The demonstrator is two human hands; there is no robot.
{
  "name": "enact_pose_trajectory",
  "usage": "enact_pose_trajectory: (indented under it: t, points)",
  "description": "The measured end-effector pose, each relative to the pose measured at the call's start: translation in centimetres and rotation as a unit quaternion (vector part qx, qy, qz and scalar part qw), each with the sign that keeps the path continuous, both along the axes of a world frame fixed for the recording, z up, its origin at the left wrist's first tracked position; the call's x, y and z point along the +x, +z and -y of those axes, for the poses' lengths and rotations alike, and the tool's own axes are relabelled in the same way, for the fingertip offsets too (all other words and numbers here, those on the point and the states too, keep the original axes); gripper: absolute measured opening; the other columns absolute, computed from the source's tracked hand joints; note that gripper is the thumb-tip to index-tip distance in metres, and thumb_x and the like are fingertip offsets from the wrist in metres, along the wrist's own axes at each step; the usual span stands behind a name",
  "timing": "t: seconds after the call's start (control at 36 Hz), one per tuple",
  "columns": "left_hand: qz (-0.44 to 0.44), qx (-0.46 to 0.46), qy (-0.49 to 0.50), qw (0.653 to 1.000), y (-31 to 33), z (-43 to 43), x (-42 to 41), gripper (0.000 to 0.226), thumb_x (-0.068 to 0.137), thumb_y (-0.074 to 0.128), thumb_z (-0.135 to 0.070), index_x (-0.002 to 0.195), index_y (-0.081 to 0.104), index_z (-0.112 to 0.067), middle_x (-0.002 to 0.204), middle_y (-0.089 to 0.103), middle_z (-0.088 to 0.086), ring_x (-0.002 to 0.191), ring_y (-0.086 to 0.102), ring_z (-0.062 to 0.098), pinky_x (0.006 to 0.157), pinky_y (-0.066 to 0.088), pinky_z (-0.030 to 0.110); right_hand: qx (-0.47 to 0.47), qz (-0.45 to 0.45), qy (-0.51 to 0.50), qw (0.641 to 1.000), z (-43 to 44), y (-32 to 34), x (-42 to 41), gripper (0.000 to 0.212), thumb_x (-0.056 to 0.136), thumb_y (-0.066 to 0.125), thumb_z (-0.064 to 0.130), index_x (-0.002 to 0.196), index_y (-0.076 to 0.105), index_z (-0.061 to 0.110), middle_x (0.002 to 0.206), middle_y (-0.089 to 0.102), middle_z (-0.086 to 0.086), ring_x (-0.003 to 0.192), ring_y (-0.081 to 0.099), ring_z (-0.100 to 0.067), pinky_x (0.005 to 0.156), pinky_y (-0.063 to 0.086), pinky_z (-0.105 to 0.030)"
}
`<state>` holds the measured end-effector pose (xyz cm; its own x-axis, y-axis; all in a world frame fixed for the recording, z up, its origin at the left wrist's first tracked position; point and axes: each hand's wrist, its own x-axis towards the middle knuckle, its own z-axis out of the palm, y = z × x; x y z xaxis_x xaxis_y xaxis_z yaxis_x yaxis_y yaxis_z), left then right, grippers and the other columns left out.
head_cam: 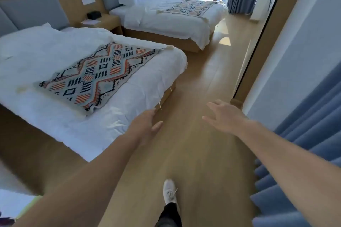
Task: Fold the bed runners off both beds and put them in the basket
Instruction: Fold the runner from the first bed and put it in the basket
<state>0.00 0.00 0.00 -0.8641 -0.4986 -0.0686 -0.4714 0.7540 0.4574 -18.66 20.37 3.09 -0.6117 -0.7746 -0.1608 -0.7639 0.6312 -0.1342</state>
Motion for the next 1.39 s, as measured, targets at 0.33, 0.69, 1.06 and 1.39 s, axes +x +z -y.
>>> enact_pose_trajectory:
  t: [0.33,0.69,1.06,1.39]
  points:
    - [0.014,0.040,-0.010,0.999,-2.9,11.7,-15.2,0.067,0.094,0.050,-0.043,0.148,0.025,-0.013,0.151,0.035,0.005,0.135,0.036,0.020,0.109,0.028,0.031,0.032,0.014,-0.018,0.999,11.7,-0.4,-13.2,0.057,0.096,0.043,0.051,0.142,0.038,0.017,0.139,0.045,-0.009,0.125,0.048,-0.028,0.097,0.043,-0.039]
    - [0.021,0.032,0.037,0.999,-3.9,21.7,-24.9,0.066,0.095,0.049,-0.042,0.148,0.024,-0.010,0.153,0.031,0.007,0.140,0.028,0.022,0.114,0.021,0.033,0.054,0.020,0.004,0.998,22.4,-0.6,-24.0,0.054,0.097,0.043,0.051,0.136,0.043,0.013,0.139,0.045,-0.010,0.124,0.047,-0.031,0.098,0.043,-0.041]
    - [0.029,0.030,0.130,0.991,-4.9,29.3,-37.7,0.064,0.097,0.046,-0.040,0.149,0.022,-0.011,0.156,0.025,0.005,0.143,0.023,0.019,0.116,0.018,0.032,0.039,0.018,0.137,0.990,34.6,-2.8,-40.1,0.052,0.097,0.042,0.049,0.139,0.040,0.018,0.134,0.047,-0.006,0.121,0.049,-0.028,0.095,0.040,-0.036]
    - [0.030,0.050,0.238,0.969,-4.7,33.9,-46.9,0.063,0.097,0.045,-0.041,0.149,0.023,-0.013,0.155,0.026,0.004,0.142,0.025,0.018,0.116,0.020,0.033,0.058,0.032,0.219,0.973,44.2,-3.2,-53.8,0.054,0.096,0.041,0.051,0.140,0.040,0.019,0.126,0.052,-0.004,0.112,0.055,-0.029,0.091,0.048,-0.040]
